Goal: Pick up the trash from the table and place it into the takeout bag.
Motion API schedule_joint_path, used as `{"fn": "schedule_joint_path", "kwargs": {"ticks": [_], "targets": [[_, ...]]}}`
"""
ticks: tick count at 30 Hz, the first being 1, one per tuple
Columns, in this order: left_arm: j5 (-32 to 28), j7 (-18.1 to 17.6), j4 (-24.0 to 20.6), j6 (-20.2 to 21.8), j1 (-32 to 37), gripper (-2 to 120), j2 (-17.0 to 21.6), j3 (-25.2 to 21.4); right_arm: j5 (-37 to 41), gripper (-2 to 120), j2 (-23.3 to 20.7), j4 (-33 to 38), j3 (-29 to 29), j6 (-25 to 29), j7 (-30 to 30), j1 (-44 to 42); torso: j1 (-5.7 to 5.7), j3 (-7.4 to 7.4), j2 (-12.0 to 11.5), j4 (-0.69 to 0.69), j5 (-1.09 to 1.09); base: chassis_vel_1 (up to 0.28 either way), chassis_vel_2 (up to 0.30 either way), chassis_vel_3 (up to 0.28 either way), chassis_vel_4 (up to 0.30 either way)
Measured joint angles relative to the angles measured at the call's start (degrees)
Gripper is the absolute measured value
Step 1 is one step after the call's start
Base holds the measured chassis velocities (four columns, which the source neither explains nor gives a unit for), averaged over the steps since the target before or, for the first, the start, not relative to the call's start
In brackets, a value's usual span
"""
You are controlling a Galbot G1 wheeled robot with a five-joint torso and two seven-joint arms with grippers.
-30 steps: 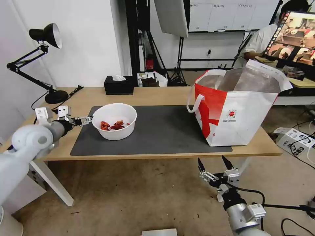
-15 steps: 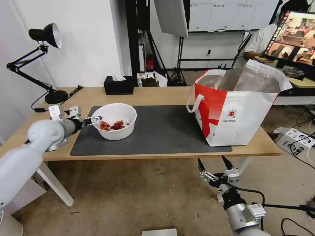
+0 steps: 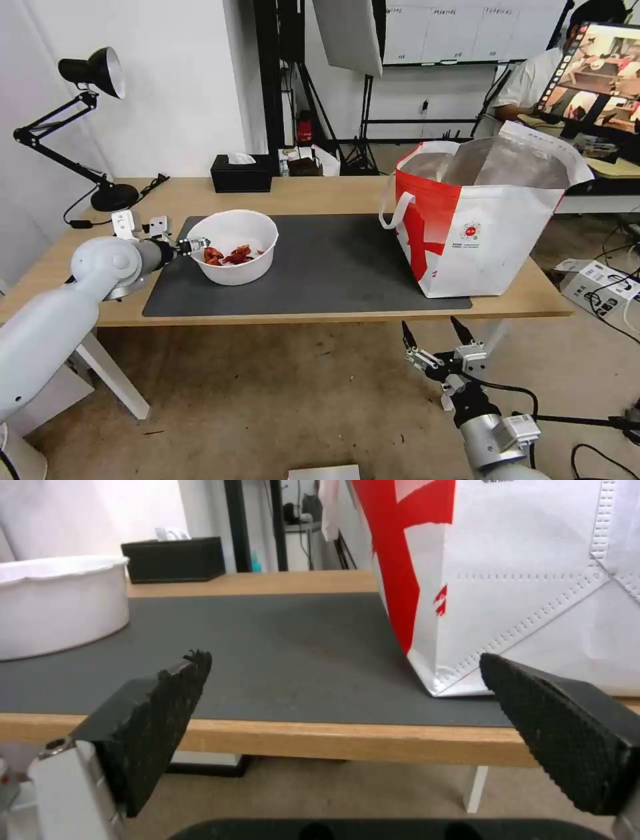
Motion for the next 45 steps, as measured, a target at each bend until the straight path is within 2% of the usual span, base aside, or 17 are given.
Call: {"fn": "schedule_joint_path", "kwargs": {"ticks": [7, 9, 11, 12, 13, 18, 23, 27, 30, 31, 35, 36, 38, 39, 42, 43, 45], "targets": [[0.0, -1.8, -0.1, -0.5, -0.1, 38, -0.2, 0.3, 0.0, 100, 0.0, 0.0, 0.0, 0.0, 0.0, 0.0, 0.00, 0.00, 0.0, 0.00, 0.00, 0.000, 0.000, 0.000, 0.000], [0.0, -1.9, -0.2, -0.5, -0.1, 32, -0.2, 0.3, 0.0, 100, 0.0, 0.0, 0.0, 0.0, 0.0, 0.0, 0.00, 0.00, 0.0, 0.00, -0.01, 0.000, 0.000, 0.000, 0.000], [0.0, -2.0, -0.2, -0.6, -0.1, 31, -0.2, 0.3, 0.0, 100, 0.0, 0.0, 0.0, 0.0, 0.0, 0.0, 0.00, 0.00, 0.0, 0.00, -0.01, 0.000, 0.000, 0.000, 0.000], [0.0, -2.2, -0.4, -0.7, 0.0, 22, -0.1, 0.2, 0.0, 100, 0.0, 0.0, 0.0, 0.0, 0.0, 0.0, 0.00, 0.00, 0.0, 0.00, -0.01, 0.000, 0.000, 0.000, 0.000], [0.0, -2.5, -0.4, -0.9, 0.1, 18, -0.1, 0.2, 0.0, 100, 0.0, 0.0, 0.0, 0.0, 0.0, 0.0, 0.00, 0.00, 0.0, 0.00, -0.01, 0.000, 0.000, 0.000, 0.000], [0.3, -3.8, -0.9, -3.3, 0.5, 0, -0.9, -0.7, 0.0, 100, 0.0, 0.0, 0.0, 0.0, 0.0, 0.0, 0.00, 0.00, 0.0, 0.00, 0.00, 0.000, 0.000, 0.000, 0.000], [0.4, -3.6, -2.3, -4.6, 0.6, 0, -1.5, -1.1, 0.0, 100, 0.0, 0.0, 0.0, 0.0, 0.0, 0.0, 0.00, 0.00, 0.0, 0.01, -0.01, 0.000, 0.000, 0.000, 0.000], [0.1, -3.0, -5.1, -5.8, -2.1, 0, -2.2, -0.5, 0.0, 100, 0.0, 0.0, 0.0, 0.0, 0.0, 0.0, 0.00, 0.00, 0.0, 0.01, -0.01, 0.000, 0.000, 0.000, 0.000], [-1.5, -3.2, -8.4, -7.2, -8.6, 0, -3.2, 2.9, 0.0, 100, 0.0, 0.0, 0.0, 0.0, 0.0, 0.0, 0.00, 0.00, 0.0, 0.01, 0.00, 0.000, 0.000, 0.000, 0.000], [-1.5, -3.2, -8.4, -7.2, -8.6, 0, -3.2, 2.9, 0.0, 100, 0.0, 0.0, 0.0, 0.0, 0.0, 0.0, 0.00, 0.00, 0.0, 0.01, 0.00, 0.000, 0.000, 0.000, 0.000], [-4.5, -5.1, -10.5, -8.6, -19.8, 0, -6.2, 10.3, 0.0, 100, 0.0, 0.0, 0.0, 0.0, 0.0, 0.0, 0.00, 0.00, 0.0, -0.01, 0.02, 0.000, 0.000, 0.000, 0.000], [-4.5, -5.1, -10.5, -8.6, -19.8, 0, -6.2, 10.3, 0.0, 100, 0.0, 0.0, 0.0, 0.0, 0.0, 0.0, 0.00, 0.00, 0.0, -0.01, 0.02, 0.000, 0.000, 0.000, 0.000], [-6.0, -6.5, -9.9, -8.9, -25.6, 0, -9.1, 14.1, 0.0, 100, 0.0, 0.0, 0.0, 0.0, 0.0, 0.0, 0.00, 0.00, 0.0, 0.01, -0.01, 0.000, 0.000, 0.000, 0.000], [-6.0, -6.5, -9.9, -8.9, -25.6, 0, -9.1, 14.1, 0.0, 100, 0.0, 0.0, 0.0, 0.0, 0.0, 0.0, 0.00, 0.00, 0.0, 0.01, -0.01, 0.000, 0.000, 0.000, 0.000], [-7.8, -8.1, -6.7, -9.0, -34.7, 0, -13.8, 18.7, 0.0, 100, 0.0, 0.0, 0.0, 0.0, 0.0, 0.0, 0.00, 0.00, 0.0, -0.01, 0.04, 0.000, 0.000, 0.000, 0.000], [-7.8, -8.1, -6.7, -9.0, -34.7, 0, -13.8, 18.7, 0.0, 100, 0.0, 0.0, 0.0, 0.0, 0.0, 0.0, 0.00, 0.00, 0.0, -0.01, 0.04, 0.000, 0.000, 0.000, 0.000], [-8.7, -9.0, -3.3, -9.0, -40.2, 0, -17.7, 21.5, 0.0, 100, 0.0, 0.0, 0.0, 0.0, 0.0, 0.0, 0.00, 0.00, 0.0, -0.01, 0.02, 0.000, 0.000, 0.000, 0.000]]}}
